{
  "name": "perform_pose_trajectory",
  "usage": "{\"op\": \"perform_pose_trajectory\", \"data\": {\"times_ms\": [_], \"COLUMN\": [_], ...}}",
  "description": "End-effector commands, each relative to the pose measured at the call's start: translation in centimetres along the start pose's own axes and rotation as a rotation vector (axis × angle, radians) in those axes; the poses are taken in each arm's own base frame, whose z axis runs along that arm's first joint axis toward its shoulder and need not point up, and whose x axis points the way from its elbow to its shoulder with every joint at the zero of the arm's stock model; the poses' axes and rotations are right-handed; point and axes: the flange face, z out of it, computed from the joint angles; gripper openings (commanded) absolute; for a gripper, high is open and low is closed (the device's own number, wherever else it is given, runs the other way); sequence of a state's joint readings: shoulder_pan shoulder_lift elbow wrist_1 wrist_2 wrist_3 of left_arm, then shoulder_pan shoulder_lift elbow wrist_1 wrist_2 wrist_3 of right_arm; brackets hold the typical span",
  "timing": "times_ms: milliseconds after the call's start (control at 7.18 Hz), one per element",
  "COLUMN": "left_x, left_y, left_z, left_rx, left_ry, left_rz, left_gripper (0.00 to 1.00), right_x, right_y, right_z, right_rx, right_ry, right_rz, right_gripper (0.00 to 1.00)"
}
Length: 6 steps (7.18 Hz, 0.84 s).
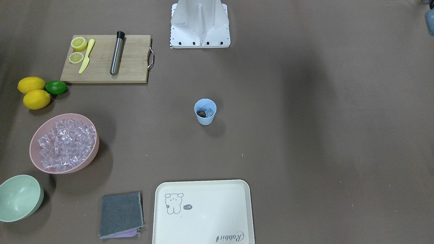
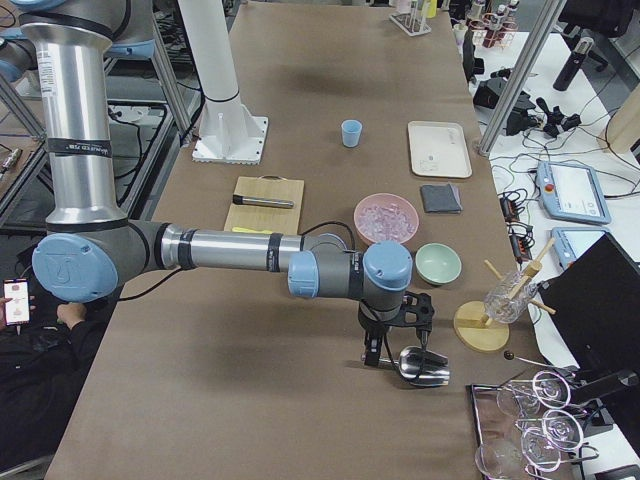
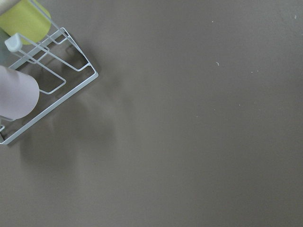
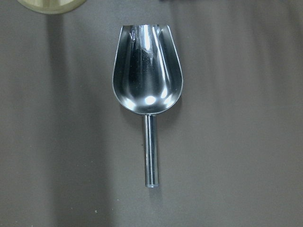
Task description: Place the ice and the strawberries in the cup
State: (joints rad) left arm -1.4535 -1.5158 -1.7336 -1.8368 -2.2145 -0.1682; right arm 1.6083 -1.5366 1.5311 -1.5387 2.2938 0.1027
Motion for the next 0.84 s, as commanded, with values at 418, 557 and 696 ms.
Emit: {"op": "perform_pose_trajectory", "data": {"times_ms": [418, 557, 696], "left_x": [-5.8, -5.9, -6.0], "left_y": [2.7, 2.7, 2.8], "left_z": [-1.4, -1.5, -1.4], "left_rx": [-0.086, -0.084, -0.087], "left_ry": [0.014, 0.014, 0.012], "left_rz": [0.013, 0.013, 0.011], "left_gripper": [0.98, 0.98, 0.98], "right_x": [0.5, 0.6, 0.7], "right_y": [0.0, 0.1, 0.3], "right_z": [-0.6, -0.5, -0.7], "right_rx": [0.016, 0.015, 0.019], "right_ry": [0.011, 0.012, 0.010], "right_rz": [0.013, 0.016, 0.018], "right_gripper": [0.99, 0.99, 0.99]}}
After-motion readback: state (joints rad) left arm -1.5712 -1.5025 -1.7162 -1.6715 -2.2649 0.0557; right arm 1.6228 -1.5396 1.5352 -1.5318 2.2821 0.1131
